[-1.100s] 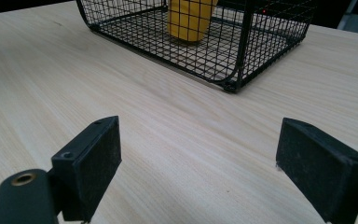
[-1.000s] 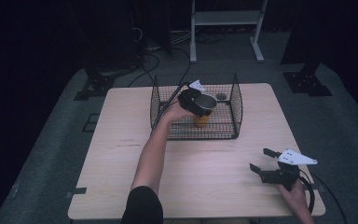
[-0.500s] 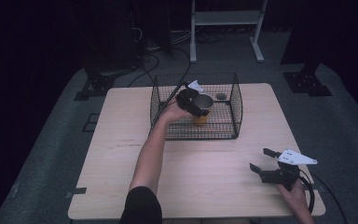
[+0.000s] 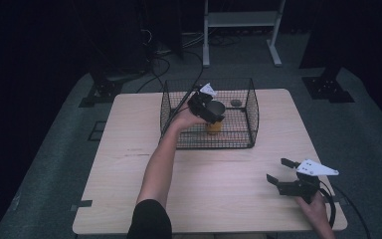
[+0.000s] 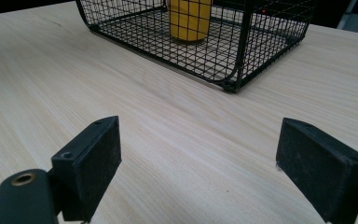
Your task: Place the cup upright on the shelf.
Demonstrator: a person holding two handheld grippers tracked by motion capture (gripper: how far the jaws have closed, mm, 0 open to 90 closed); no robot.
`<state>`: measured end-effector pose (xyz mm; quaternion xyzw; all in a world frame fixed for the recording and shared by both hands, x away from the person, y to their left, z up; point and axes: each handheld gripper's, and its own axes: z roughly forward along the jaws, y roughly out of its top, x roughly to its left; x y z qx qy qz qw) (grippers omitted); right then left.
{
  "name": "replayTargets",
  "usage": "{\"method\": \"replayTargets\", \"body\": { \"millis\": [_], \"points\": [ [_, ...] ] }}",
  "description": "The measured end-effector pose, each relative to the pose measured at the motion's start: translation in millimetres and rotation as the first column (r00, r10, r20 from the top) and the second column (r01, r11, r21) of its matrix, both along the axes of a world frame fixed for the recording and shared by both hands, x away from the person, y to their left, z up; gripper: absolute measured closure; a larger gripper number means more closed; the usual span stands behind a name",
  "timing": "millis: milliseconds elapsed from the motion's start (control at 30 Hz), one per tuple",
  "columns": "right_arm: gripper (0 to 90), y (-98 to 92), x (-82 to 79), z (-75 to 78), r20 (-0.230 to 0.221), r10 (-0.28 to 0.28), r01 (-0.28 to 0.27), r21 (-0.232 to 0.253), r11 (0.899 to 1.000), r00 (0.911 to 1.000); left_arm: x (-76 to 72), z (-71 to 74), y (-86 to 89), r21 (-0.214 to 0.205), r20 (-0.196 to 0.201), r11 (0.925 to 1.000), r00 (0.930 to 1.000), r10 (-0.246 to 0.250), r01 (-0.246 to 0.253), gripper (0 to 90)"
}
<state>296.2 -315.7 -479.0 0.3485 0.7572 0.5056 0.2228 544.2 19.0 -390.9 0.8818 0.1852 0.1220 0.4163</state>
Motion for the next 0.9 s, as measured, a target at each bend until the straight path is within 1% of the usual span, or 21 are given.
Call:
{"method": "replayTargets", "body": {
  "millis": [67,333,500,600,667,767,900],
  "points": [
    [13.0,-0.1,0.1,0.0,0.000,0.000,0.000,0.001,1.000,1.0000,-0.6,3.0,0.5,-0.003,0.011,1.0000,0.9999,0.004,-0.004,2.7],
    [13.0,-0.3,0.0,0.1,-0.003,-0.002,0.002,0.006,1.000,1.0000,-4.4,16.0,5.9,-0.072,0.030,0.9973,0.9994,0.016,-0.014,2.6],
    [13.0,-1.1,0.0,0.0,-0.003,0.000,0.000,0.013,1.000,1.0000,-9.3,20.8,6.7,-0.090,0.038,0.9959,0.9992,0.008,-0.004,2.7],
    [13.0,-1.7,0.2,0.0,-0.005,0.001,-0.001,0.018,1.000,1.0000,-13.5,23.1,6.4,-0.093,0.038,0.9957,0.9993,-0.004,0.007,2.7],
    [13.0,-1.9,0.3,0.0,-0.004,0.002,-0.002,0.020,1.000,1.0000,-15.2,25.0,6.7,-0.095,0.046,0.9954,0.9989,-0.009,0.013,2.7],
    [13.0,-1.9,0.2,-0.1,0.000,0.003,-0.003,0.018,1.000,1.0000,-18.5,28.0,7.1,-0.109,0.054,0.9939,0.9985,-0.012,0.017,2.7],
    [13.0,-1.3,0.0,0.0,-0.001,-0.001,0.001,0.014,1.000,1.0000,-22.6,30.0,7.3,-0.109,0.060,0.9937,0.9980,-0.020,0.027,2.7]
  ]
}}
